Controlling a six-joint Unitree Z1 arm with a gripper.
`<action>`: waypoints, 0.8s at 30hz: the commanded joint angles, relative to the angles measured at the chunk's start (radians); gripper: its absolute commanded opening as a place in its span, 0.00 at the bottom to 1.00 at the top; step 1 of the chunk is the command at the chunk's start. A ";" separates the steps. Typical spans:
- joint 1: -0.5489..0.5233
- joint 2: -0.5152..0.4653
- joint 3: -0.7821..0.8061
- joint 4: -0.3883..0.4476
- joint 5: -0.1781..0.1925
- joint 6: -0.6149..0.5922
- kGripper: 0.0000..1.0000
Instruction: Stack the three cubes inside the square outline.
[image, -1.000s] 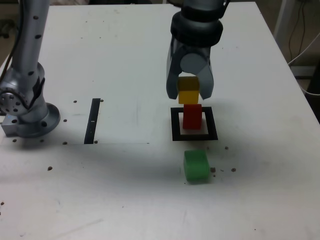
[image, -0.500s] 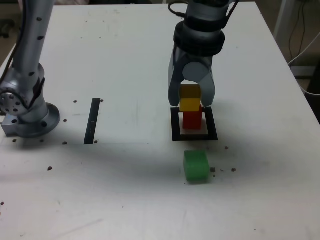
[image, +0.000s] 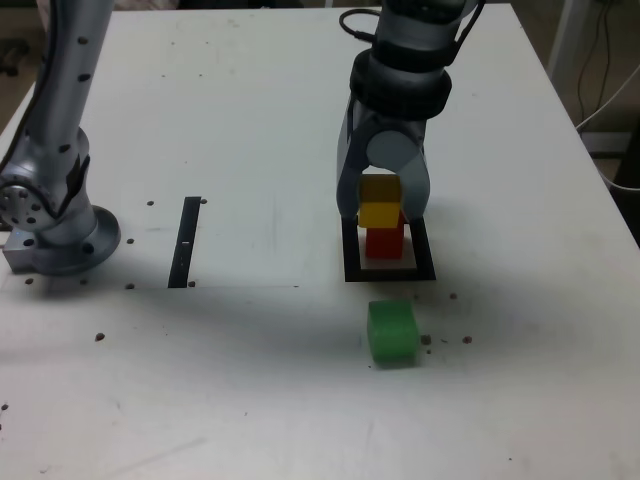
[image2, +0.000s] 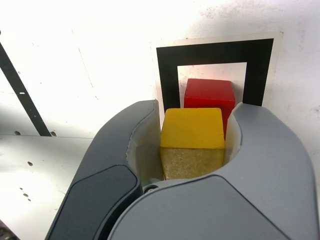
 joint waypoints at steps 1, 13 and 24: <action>0.005 0.009 -0.003 -0.003 -0.003 0.006 0.30; 0.014 0.023 -0.005 -0.012 -0.007 0.028 0.42; 0.016 0.024 -0.003 -0.023 -0.006 0.033 0.79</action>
